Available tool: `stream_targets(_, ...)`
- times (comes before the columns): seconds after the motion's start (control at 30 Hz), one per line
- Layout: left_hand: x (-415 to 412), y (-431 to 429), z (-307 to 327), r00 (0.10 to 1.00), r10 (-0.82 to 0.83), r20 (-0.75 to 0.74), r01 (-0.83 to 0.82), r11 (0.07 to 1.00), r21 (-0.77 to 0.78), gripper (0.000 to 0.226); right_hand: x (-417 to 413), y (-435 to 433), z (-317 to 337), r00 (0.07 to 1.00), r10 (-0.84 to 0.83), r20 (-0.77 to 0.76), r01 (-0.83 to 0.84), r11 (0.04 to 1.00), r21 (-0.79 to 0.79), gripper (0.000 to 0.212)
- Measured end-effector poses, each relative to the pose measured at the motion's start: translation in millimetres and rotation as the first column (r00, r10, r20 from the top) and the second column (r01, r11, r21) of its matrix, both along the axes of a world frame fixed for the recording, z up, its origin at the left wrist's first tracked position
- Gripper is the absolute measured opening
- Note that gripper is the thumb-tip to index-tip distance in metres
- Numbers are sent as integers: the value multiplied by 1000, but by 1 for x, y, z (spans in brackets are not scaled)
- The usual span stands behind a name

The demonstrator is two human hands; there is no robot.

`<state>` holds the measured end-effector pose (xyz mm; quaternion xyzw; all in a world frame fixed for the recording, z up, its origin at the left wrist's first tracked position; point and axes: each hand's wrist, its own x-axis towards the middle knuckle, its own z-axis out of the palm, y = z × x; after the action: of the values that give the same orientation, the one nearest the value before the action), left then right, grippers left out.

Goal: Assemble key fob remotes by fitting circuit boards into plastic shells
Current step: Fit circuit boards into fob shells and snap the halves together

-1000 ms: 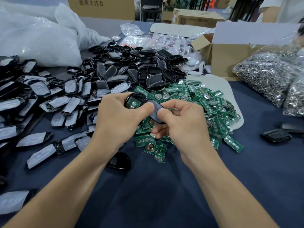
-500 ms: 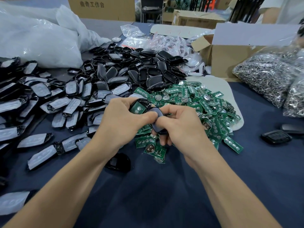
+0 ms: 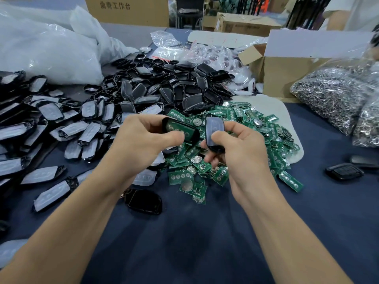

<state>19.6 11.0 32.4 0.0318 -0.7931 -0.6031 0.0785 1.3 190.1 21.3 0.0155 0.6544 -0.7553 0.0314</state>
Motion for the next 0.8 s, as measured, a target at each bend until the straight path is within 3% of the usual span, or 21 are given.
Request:
stream_targets(0.13,-1,0,1,993,-57,99,56,998,17,33,1,-1,0,999,28,-24,-28,1000,5,22)
stream_targets(0.23,-1,4,3,982,-104,159,108,994,-18,21,3,-5,-1,996,65,-59,-62,997,48,25)
stream_targets(0.33,-1,6,1,981,-159,113,159,987,3,9,5,-8,-4,990,71,-121,-53,987,149,20)
stream_targets(0.47,1,9,-5,999,-39,35,36,995,92,16,9,-9,-4,980,64,-188,-11,964,267,19)
stream_targets(0.6,0,13,-8,999,2,-35,-1,999,45,14,11,-9,-1,979,43,-201,24,946,322,17)
stream_targets(0.8,-3,14,-14,1000,16,-18,-16,1000,17,10,13,-11,-2,953,30,-300,117,881,458,14)
